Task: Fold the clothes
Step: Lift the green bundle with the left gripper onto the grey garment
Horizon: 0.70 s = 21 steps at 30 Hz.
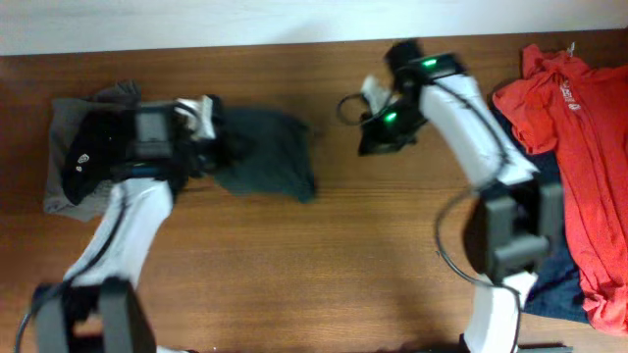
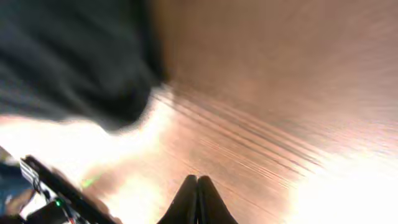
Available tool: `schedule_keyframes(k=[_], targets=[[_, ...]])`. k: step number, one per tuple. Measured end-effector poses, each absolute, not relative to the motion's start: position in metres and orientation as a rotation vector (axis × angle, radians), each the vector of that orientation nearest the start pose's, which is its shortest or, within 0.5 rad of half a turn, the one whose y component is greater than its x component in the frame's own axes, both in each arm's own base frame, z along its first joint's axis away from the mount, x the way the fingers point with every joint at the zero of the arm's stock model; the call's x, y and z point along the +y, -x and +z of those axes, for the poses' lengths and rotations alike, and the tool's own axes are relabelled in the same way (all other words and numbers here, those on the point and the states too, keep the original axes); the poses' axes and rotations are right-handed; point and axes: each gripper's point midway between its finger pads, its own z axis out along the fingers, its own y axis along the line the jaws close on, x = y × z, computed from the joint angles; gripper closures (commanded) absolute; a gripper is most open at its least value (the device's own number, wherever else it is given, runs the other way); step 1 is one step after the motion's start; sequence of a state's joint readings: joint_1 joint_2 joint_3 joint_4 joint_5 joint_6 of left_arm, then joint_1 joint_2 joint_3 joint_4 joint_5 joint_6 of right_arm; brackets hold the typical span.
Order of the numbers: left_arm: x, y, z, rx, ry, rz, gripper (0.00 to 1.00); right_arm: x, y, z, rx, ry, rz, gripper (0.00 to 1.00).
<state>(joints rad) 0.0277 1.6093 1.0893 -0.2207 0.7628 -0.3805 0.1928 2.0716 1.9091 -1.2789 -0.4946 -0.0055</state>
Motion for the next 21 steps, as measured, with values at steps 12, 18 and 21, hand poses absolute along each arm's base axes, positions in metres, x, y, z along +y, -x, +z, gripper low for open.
schedule_keyframes(k=[12,18,21], targets=[[0.108,-0.452,0.253,1.885,0.561,-0.658,1.00,0.157,-0.401,0.185,2.837,0.358,0.748,0.96],[0.156,-0.445,0.220,1.908,0.776,-0.505,1.00,0.162,-0.395,0.184,2.851,0.376,0.753,0.96],[0.163,-0.449,0.182,1.974,0.833,-0.498,1.00,0.162,-0.393,0.184,2.863,0.373,0.755,0.96]])
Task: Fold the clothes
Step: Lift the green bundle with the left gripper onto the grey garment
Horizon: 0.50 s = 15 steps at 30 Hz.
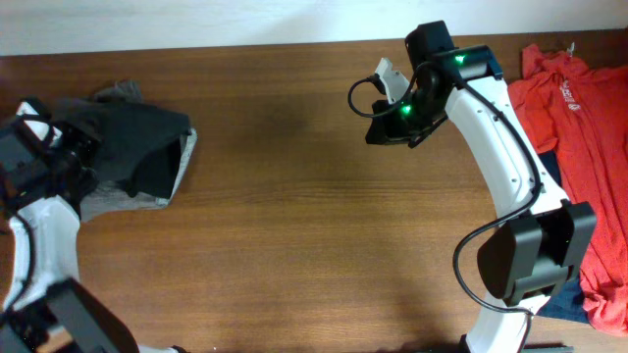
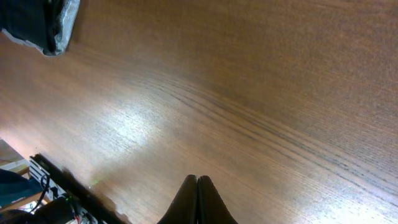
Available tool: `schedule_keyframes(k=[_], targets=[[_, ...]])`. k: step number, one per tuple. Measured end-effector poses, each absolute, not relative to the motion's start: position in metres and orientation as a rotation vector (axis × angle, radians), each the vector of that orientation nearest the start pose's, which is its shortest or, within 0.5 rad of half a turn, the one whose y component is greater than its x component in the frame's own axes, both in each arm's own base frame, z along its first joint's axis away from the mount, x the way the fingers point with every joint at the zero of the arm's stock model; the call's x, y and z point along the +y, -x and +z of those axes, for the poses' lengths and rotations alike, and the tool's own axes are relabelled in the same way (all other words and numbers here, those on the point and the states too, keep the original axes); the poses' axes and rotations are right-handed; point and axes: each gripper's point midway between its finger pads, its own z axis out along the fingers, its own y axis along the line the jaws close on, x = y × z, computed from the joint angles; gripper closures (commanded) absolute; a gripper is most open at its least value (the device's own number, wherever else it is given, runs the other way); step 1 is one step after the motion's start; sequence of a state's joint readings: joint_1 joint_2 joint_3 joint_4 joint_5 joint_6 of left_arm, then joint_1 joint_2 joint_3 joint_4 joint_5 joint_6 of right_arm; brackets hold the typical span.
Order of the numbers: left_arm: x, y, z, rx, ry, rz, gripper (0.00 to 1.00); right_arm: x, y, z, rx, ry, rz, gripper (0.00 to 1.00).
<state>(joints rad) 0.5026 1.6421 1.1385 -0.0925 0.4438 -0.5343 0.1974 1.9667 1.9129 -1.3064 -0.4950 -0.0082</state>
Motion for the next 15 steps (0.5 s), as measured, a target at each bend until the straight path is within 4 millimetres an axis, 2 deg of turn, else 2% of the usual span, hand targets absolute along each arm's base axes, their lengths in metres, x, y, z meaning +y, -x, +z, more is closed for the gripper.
schedule_keyframes(k=[3,6,7,8,9,10,11,12,13,15], targets=[[0.166,-0.452,0.150,2.029,0.882,-0.503,1.00,0.161,-0.391,0.183,2.872,0.371,0.756,0.96],[0.167,-0.449,0.128,2.072,0.928,-0.506,0.99,0.160,-0.388,0.182,2.886,0.366,0.753,0.96],[0.167,-0.447,0.125,2.084,0.941,-0.505,0.98,0.160,-0.388,0.182,2.888,0.366,0.752,0.96],[0.167,-0.445,0.121,2.096,0.955,-0.500,0.92,0.160,-0.388,0.182,2.890,0.366,0.747,0.96],[0.167,-0.442,0.118,2.113,0.967,-0.494,0.82,0.159,-0.388,0.182,2.892,0.366,0.743,0.96],[0.167,-0.437,0.114,2.134,0.991,-0.485,0.63,0.159,-0.388,0.181,2.892,0.365,0.738,0.96],[0.167,-0.429,0.106,2.168,1.027,-0.468,0.13,0.158,-0.388,0.181,2.894,0.365,0.732,0.96],[0.168,-0.417,0.095,2.214,1.084,-0.438,0.13,0.158,-0.388,0.181,2.894,0.365,0.729,0.96],[0.170,-0.406,0.088,2.248,1.133,-0.415,0.02,0.157,-0.388,0.181,2.895,0.364,0.725,0.96],[0.174,-0.380,0.073,2.321,1.231,-0.389,0.01,0.157,-0.388,0.180,2.896,0.364,0.720,0.96]])
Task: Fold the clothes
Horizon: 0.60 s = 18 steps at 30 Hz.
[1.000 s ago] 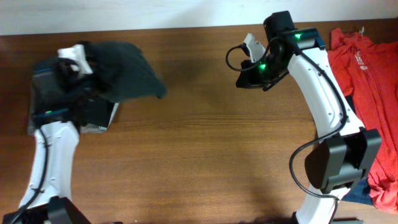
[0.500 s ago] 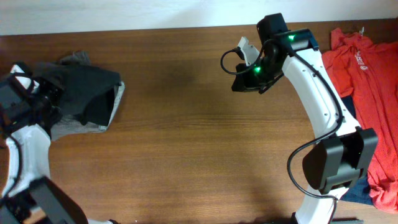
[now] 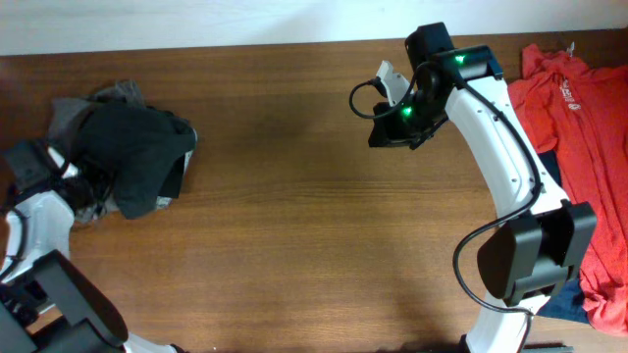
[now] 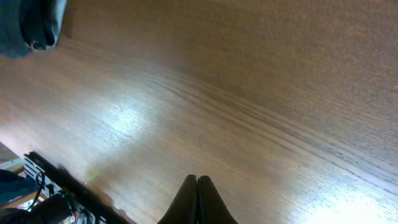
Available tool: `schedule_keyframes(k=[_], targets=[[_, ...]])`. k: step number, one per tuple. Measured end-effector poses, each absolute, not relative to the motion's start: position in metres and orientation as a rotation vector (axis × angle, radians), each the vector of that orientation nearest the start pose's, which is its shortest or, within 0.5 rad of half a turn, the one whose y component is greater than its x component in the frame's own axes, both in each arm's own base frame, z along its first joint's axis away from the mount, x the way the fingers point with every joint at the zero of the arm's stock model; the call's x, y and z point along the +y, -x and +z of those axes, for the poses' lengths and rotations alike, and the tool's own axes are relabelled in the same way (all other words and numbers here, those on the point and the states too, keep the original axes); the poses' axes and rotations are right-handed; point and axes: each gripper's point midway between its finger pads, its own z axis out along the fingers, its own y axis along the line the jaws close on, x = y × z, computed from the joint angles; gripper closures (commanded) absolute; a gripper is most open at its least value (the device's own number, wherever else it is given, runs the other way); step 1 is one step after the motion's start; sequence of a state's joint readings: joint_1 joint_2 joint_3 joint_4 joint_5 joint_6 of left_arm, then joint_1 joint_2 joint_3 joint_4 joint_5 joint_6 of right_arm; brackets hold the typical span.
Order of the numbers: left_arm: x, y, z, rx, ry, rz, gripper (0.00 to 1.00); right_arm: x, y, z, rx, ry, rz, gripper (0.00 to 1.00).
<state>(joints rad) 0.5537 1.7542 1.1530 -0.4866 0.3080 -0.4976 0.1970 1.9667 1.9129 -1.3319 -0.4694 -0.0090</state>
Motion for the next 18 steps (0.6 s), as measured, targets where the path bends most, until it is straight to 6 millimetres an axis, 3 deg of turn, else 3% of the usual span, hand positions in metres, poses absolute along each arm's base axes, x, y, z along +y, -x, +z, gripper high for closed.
schedule_keyframes(k=[3,6,9,13,14,16,17,18], targets=[[0.179,-0.347,0.066,2.407,1.278,-0.379,0.01,0.157,-0.388,0.180,2.896,0.365,0.719,0.96],[0.178,-0.324,0.091,2.462,1.196,-0.390,0.01,0.157,-0.389,0.180,2.895,0.364,0.719,0.96],[0.173,-0.328,0.160,2.434,0.908,-0.365,0.01,0.157,-0.390,0.181,2.886,0.367,0.718,0.96],[0.129,-0.327,0.266,2.425,0.460,-0.300,0.01,0.158,-0.398,0.191,2.843,0.375,0.712,0.95],[0.109,-0.325,0.292,2.420,0.314,-0.287,0.01,0.158,-0.402,0.200,2.812,0.378,0.708,0.95],[0.073,-0.319,0.325,2.414,0.076,-0.277,0.01,0.157,-0.406,0.222,2.748,0.385,0.698,0.90],[0.043,-0.315,0.346,2.379,-0.129,-0.273,0.01,0.153,-0.409,0.258,2.645,0.391,0.681,0.87],[0.029,-0.313,0.352,2.367,-0.223,-0.263,0.01,0.150,-0.408,0.276,2.598,0.393,0.671,0.81]])
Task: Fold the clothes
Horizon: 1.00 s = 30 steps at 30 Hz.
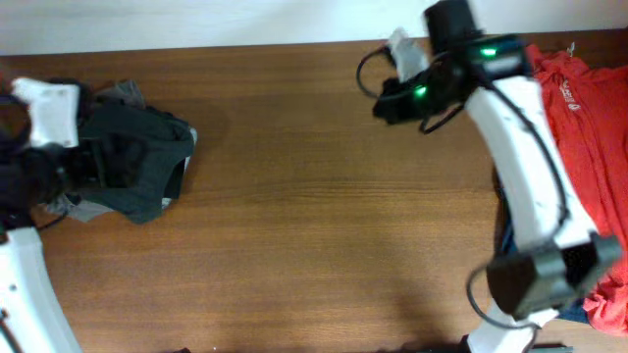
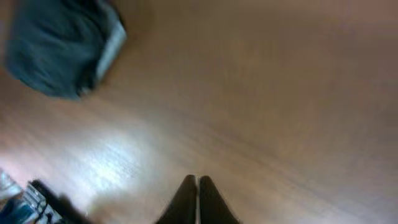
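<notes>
A dark green garment (image 1: 147, 162) lies bunched on a pile of grey clothes (image 1: 118, 93) at the table's left end. It shows blurred at the upper left of the right wrist view (image 2: 56, 53). My left gripper (image 1: 93, 162) sits at the garment's left side, dark against the cloth, so its jaws cannot be read. My right gripper (image 1: 385, 103) hangs over the back of the table right of centre. Its fingers are shut with nothing between them (image 2: 198, 183).
A red shirt (image 1: 589, 127) lies spread at the table's right end, partly under my right arm. The brown wooden table (image 1: 314, 226) stretches between the two heaps. The white wall runs along the far edge.
My left arm's white wrist, then low at the left edge, is now higher beside the pile. My right arm has shifted right and toward the far edge. The dark garment lies where it was.
At first my left gripper had the dark green garment left of the table's middle, with my shut right gripper close by. Then the garment was on the grey pile at the left end and the right arm had drawn back. It has lain there since.
</notes>
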Available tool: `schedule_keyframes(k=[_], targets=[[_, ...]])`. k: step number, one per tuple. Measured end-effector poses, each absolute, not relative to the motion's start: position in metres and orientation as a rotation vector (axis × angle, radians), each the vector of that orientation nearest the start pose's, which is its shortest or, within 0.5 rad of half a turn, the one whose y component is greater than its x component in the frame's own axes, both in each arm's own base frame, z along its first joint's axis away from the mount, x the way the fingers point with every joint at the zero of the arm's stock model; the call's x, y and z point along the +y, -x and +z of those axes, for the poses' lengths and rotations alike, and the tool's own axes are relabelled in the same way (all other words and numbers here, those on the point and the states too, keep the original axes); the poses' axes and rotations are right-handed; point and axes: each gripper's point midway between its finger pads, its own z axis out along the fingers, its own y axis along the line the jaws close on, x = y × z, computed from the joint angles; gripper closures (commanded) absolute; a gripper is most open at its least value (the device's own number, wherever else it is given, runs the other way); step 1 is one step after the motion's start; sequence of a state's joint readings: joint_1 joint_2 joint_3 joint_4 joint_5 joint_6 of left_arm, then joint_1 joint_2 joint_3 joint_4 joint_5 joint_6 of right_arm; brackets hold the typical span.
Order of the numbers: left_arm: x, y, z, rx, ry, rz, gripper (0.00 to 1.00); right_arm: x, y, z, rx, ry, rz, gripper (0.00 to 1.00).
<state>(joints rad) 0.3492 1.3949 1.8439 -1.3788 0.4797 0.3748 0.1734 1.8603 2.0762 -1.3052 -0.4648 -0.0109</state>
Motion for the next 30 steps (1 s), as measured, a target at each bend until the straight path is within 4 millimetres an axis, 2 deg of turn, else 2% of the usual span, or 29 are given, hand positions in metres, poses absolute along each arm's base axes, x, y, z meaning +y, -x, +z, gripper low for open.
schedule_keyframes(k=[1,2,3,4,5,7,9,10,13,20,30], targets=[[0.011,-0.310,0.359,2.345,-0.342,-0.265,0.01,0.144,-0.404,0.302,2.530,0.388,0.657,0.68],[-0.003,-0.308,0.363,2.323,-0.428,-0.262,0.01,0.138,-0.399,0.326,2.466,0.385,0.641,0.22],[-0.016,-0.307,0.364,2.310,-0.505,-0.252,0.01,0.132,-0.392,0.345,2.414,0.377,0.625,0.01],[-0.028,-0.305,0.363,2.304,-0.585,-0.228,0.01,0.119,-0.379,0.377,2.332,0.358,0.583,0.01],[-0.031,-0.303,0.362,2.306,-0.614,-0.205,0.01,0.108,-0.369,0.395,2.284,0.338,0.541,0.01],[-0.036,-0.299,0.358,2.321,-0.670,-0.157,0.01,0.090,-0.349,0.420,2.223,0.303,0.475,0.01],[-0.034,-0.296,0.356,2.337,-0.691,-0.111,0.01,0.081,-0.333,0.429,2.216,0.276,0.444,0.01],[-0.032,-0.297,0.355,2.341,-0.693,-0.093,0.01,0.077,-0.323,0.431,2.220,0.267,0.431,0.01],[-0.027,-0.297,0.354,2.352,-0.688,-0.053,0.01,0.075,-0.315,0.432,2.227,0.261,0.421,0.01],[-0.023,-0.297,0.353,2.360,-0.684,-0.026,0.01,0.074,-0.324,0.422,2.261,0.250,0.414,0.01],[-0.023,-0.297,0.353,2.360,-0.684,-0.026,0.01,0.073,-0.325,0.418,2.277,0.247,0.406,0.01]])
